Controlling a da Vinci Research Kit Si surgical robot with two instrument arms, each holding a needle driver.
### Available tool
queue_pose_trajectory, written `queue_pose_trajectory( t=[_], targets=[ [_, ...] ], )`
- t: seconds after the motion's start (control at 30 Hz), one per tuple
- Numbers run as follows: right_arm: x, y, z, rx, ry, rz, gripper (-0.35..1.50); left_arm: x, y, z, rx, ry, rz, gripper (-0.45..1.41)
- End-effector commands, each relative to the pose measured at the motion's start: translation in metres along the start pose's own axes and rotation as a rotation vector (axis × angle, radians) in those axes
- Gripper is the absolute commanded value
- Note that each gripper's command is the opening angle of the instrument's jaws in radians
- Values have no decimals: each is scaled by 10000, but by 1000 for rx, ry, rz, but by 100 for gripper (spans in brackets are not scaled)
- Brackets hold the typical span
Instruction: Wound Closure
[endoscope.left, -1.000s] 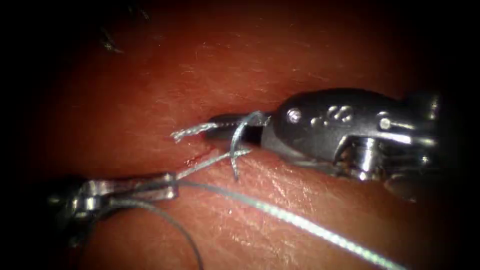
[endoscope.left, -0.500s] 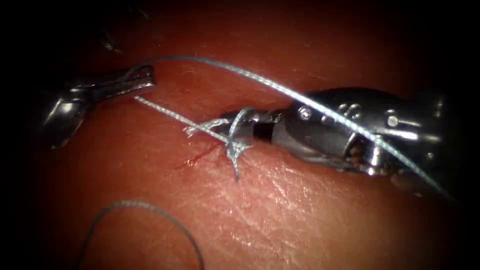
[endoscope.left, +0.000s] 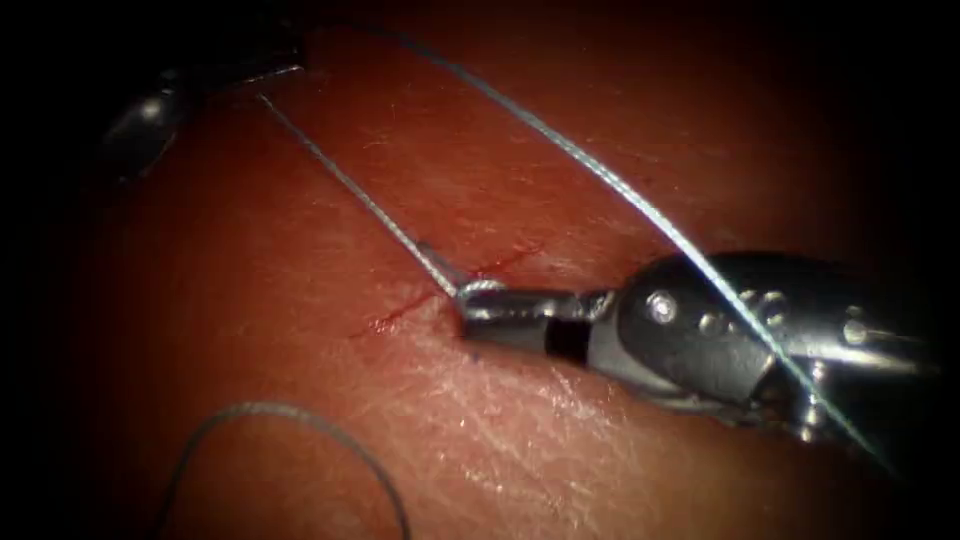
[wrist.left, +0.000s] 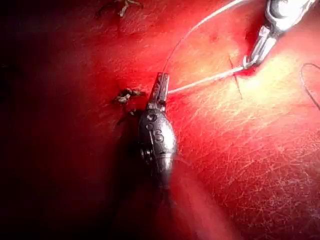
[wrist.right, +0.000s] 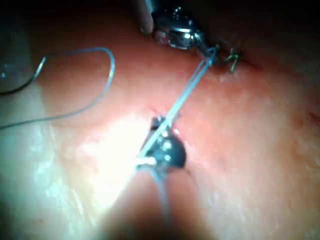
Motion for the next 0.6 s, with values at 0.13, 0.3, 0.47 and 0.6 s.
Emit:
queue_pose_trajectory(
  t=[0.13,0.3,0.47,0.6],
  targets=[
    [-10,-5,12,40,14,0,-35,-11,-23,13,5,-12,1,-45],
    [-16,-6,21,61,34,-6,-35,-20,-41,20,11,-27,10,-45],
    [-15,-7,23,70,64,-5,-35,-29,-54,24,15,-56,21,-45],
    [-12,-12,24,100,82,-7,-35,-38,-66,21,24,-77,33,-45]
  ],
)
